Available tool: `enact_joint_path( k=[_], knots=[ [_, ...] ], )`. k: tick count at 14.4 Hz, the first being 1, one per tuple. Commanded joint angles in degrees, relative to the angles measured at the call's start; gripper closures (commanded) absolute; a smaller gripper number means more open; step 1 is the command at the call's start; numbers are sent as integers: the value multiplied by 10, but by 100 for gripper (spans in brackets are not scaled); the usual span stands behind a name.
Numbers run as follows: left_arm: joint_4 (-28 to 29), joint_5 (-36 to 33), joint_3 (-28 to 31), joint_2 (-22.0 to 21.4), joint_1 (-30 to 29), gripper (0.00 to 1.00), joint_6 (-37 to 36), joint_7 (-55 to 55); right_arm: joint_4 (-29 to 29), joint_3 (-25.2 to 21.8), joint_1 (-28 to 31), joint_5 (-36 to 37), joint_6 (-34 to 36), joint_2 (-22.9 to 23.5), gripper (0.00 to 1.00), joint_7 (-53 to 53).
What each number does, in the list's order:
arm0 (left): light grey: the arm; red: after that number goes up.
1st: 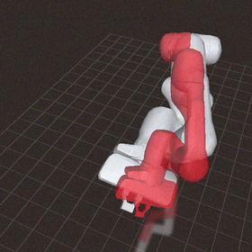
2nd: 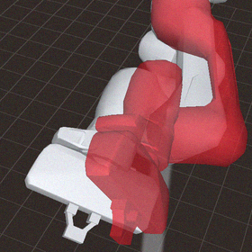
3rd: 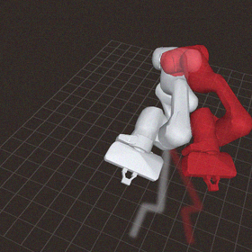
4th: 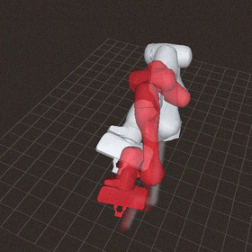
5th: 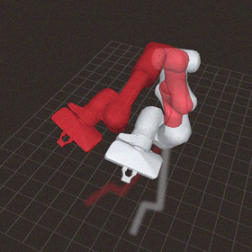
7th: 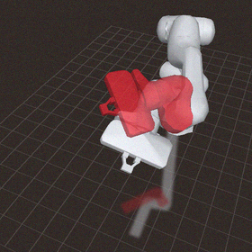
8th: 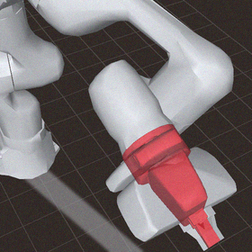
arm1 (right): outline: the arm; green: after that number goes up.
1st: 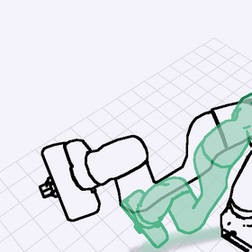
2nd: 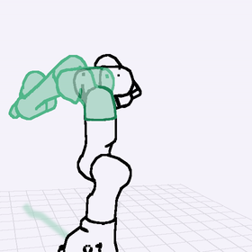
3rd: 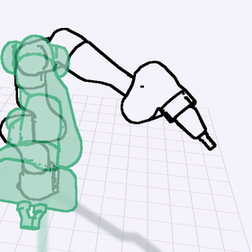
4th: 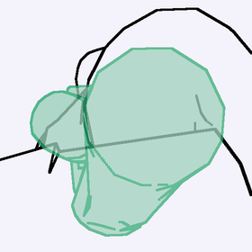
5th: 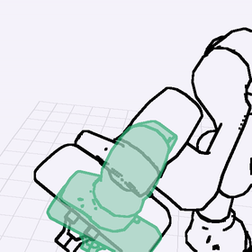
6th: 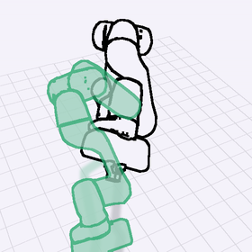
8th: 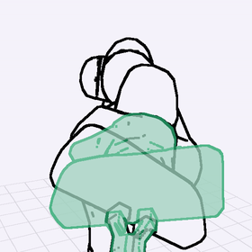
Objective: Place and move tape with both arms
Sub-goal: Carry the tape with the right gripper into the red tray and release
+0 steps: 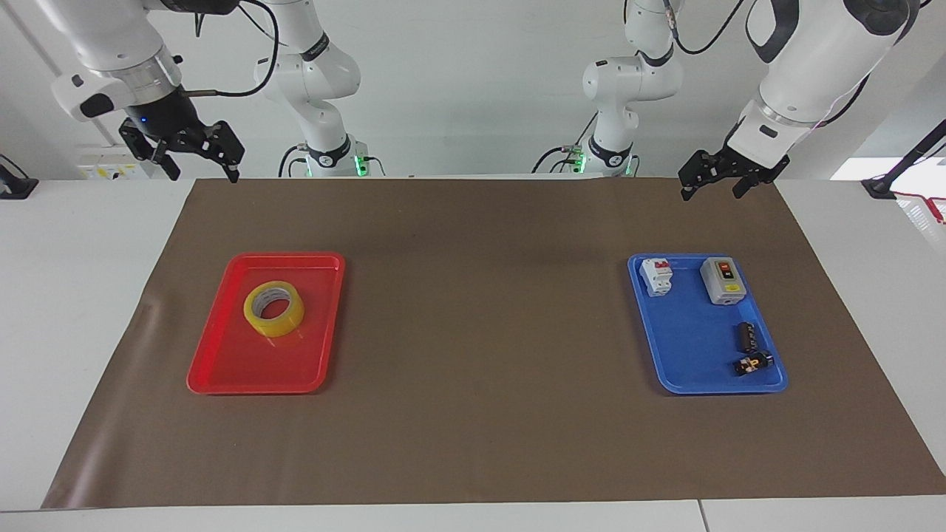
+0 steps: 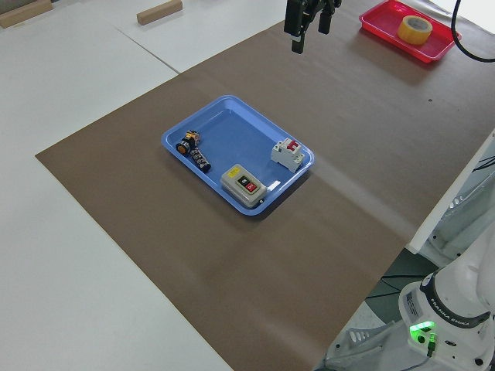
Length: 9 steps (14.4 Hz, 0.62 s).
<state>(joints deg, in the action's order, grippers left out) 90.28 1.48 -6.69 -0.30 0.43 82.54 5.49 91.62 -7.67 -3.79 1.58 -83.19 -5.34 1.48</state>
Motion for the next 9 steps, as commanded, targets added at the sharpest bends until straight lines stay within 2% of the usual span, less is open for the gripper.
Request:
enact_joint_path(
  k=[1,3,6,9],
  knots=[
    [9,-11,2,-13,0,0,6,-2,39,2,13,16,-9,-24,0,-16],
    [9,-11,2,-13,0,0,6,-2,17,8,7,48,-1,-13,0,-31],
    [9,-11,2,-13,0,0,6,-2,-74,9,9,42,53,49,0,-31],
    [9,-11,2,-13,0,0,6,-2,-65,9,6,26,35,47,0,-32]
  ],
)
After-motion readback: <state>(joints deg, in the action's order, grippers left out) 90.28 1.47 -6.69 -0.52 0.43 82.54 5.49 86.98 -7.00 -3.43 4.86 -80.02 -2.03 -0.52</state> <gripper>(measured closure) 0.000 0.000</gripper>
